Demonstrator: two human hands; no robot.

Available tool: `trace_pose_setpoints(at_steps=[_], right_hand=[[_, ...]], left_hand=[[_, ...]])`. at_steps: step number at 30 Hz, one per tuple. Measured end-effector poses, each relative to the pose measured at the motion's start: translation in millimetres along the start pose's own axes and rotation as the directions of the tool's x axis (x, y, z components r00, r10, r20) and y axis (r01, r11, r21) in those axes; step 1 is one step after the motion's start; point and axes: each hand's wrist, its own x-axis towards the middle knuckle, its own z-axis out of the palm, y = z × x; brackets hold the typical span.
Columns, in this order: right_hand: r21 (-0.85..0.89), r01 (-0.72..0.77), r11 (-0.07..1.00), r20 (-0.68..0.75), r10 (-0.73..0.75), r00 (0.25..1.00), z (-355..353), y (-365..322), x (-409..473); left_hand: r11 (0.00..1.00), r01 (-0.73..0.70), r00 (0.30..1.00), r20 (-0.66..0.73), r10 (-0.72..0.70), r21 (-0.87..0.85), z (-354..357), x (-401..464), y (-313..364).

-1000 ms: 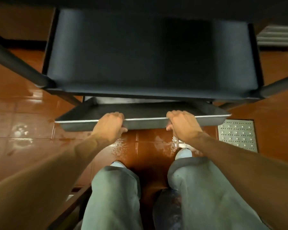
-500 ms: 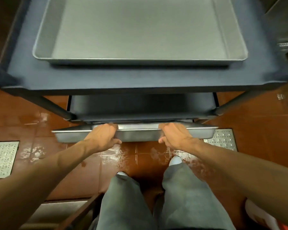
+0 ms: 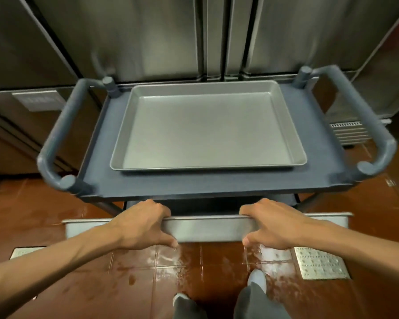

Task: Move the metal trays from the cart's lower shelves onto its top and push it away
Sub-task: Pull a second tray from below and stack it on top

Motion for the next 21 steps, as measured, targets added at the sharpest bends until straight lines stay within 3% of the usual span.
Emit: trace_pose_setpoints(at_steps=[4, 9, 15, 21], right_hand=[[-0.098, 0.059, 0.993, -0.015, -0.061, 0.998, -70, -11, -26], [-0.163, 0.125, 0.979, -0.139, -0.148, 0.979, -139, -24, -37], [-0.196, 0.197, 0.961, -0.205, -0.237, 0.95, -192, -41, -47], [-0.203, 0.274, 0.94, -0.225, -0.317, 0.921, -243, -59, -63]], left_hand=[[1.0, -0.022, 0.997, -0.076, 0.023, 0.02, -62, -29, 14], [0.998, -0.058, 0.986, -0.153, 0.059, 0.015, -128, -48, 27], [0.995, -0.099, 0.973, -0.212, 0.096, -0.005, -194, -65, 28], [0.992, -0.097, 0.957, -0.265, 0.116, 0.083, -249, -77, 29]])
